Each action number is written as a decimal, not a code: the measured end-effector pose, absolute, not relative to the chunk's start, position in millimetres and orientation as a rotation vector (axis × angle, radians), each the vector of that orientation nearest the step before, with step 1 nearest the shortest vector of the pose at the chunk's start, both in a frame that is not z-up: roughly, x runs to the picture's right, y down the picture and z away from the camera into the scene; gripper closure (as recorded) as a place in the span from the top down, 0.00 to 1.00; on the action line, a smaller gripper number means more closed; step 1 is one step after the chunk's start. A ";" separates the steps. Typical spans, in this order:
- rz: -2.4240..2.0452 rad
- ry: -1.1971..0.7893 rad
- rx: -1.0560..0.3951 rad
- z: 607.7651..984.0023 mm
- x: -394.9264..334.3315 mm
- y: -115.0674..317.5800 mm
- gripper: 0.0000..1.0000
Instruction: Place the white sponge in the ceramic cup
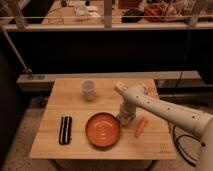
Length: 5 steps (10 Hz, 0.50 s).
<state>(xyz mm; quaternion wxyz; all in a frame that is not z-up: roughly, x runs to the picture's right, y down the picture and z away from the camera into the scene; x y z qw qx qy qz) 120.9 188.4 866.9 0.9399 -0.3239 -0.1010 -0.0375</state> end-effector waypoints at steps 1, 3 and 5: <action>-0.079 -0.206 -0.664 865.7 120.9 189.7 0.06; -0.079 -0.206 -0.667 863.8 121.7 189.8 0.06; -0.080 -0.206 -0.667 863.3 122.1 188.9 0.06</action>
